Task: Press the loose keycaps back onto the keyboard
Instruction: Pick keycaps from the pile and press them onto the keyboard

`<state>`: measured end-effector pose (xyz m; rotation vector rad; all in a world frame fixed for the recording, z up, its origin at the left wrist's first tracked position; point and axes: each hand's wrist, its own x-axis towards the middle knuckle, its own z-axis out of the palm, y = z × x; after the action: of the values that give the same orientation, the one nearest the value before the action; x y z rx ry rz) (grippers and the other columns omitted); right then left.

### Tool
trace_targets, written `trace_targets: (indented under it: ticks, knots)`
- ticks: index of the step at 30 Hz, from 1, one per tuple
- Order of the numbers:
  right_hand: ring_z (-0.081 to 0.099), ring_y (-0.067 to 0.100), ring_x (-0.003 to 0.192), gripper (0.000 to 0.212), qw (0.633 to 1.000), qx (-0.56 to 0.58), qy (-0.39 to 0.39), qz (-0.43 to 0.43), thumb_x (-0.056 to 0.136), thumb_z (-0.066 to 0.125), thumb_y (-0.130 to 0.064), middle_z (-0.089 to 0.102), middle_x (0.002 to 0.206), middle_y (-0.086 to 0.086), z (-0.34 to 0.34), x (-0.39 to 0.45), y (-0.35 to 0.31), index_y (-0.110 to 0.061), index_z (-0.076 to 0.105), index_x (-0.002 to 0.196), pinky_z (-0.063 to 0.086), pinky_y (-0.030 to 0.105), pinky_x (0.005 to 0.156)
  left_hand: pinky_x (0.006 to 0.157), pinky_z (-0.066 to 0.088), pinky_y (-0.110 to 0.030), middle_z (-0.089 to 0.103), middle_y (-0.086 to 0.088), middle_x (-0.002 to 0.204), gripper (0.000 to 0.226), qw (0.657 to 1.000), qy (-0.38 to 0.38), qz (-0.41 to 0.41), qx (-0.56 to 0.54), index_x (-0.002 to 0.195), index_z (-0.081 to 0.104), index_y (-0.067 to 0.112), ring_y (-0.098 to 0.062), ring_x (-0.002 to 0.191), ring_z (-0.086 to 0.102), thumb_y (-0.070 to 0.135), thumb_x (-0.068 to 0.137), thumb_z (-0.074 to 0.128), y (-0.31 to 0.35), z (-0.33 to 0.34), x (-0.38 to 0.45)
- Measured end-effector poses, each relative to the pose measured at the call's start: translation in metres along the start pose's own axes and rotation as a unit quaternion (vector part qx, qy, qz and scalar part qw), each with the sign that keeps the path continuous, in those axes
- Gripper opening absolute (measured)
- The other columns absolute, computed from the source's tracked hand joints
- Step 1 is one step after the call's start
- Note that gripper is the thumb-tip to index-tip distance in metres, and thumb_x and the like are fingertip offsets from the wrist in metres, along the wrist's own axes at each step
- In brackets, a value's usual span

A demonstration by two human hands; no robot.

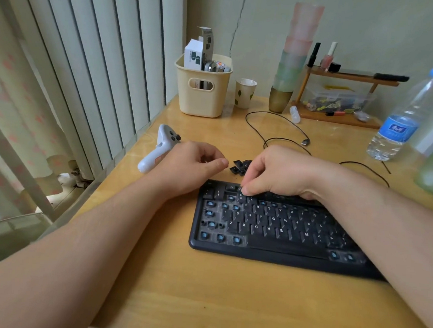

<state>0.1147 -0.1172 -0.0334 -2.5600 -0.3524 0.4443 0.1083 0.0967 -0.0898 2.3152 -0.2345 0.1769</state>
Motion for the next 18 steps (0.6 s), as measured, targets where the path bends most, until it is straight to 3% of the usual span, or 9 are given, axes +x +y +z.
trace_targets:
  ticks: [3,7,11,13,16,18]
  knots:
    - [0.071,0.018,0.093,0.008,0.999,-0.042,0.0,0.003,0.075,0.089,-0.033,0.077,0.085,-0.009,0.002,0.002,-0.007,-0.036,0.081,0.075,0.061,0.045,0.087,0.083,0.052,-0.03,0.07,0.022,0.081,0.018,1.0,-0.008,-0.001,0.011,0.092,0.076,0.039,0.003,0.085,0.062,0.053,0.095,0.066,0.002,0.001,-0.001]
    - [0.067,0.01,0.088,0.01,0.997,-0.076,0.004,0.0,0.077,0.089,-0.027,0.076,0.08,-0.012,0.0,0.003,-0.015,-0.032,0.081,0.072,0.052,0.031,0.075,0.087,0.054,-0.03,0.073,0.018,0.087,0.018,0.999,-0.024,0.014,0.015,0.094,0.076,0.037,-0.001,0.09,0.065,0.051,0.095,0.066,0.004,0.001,-0.002]
    - [0.068,0.012,0.089,0.009,0.993,-0.113,-0.018,0.019,0.079,0.087,-0.027,0.078,0.084,-0.009,-0.004,0.004,-0.024,-0.029,0.081,0.074,0.056,0.033,0.082,0.077,0.049,-0.02,0.073,0.019,0.084,0.016,0.999,-0.036,0.019,0.009,0.093,0.077,0.035,0.003,0.083,0.063,0.049,0.094,0.068,0.007,0.003,-0.003]
    - [0.066,0.014,0.081,0.007,0.992,-0.123,-0.023,0.03,0.08,0.086,-0.025,0.078,0.087,0.0,-0.004,0.006,-0.029,-0.024,0.08,0.077,0.054,0.027,0.071,0.077,0.051,-0.02,0.073,0.018,0.084,0.015,0.999,-0.049,0.013,-0.007,0.09,0.077,0.035,0.002,0.081,0.064,0.05,0.092,0.072,0.01,0.006,-0.004]
    - [0.054,0.014,0.06,0.007,0.989,-0.132,-0.034,0.052,0.086,0.083,-0.018,0.064,0.069,0.001,-0.004,0.008,-0.035,-0.018,0.076,0.087,0.038,0.015,0.039,0.084,0.058,-0.031,0.075,0.009,0.084,0.016,0.996,-0.076,-0.013,-0.041,0.087,0.077,0.031,-0.008,0.08,0.067,0.047,0.087,0.077,0.014,0.011,-0.003]
    - [0.051,0.013,0.057,0.008,0.987,-0.132,-0.049,0.074,0.088,0.08,-0.014,0.06,0.068,0.001,-0.005,0.011,-0.038,-0.014,0.073,0.091,0.032,0.012,0.033,0.085,0.059,-0.033,0.076,0.007,0.082,0.017,0.995,-0.082,-0.03,-0.055,0.085,0.077,0.027,-0.006,0.075,0.066,0.044,0.085,0.08,0.015,0.012,-0.003]
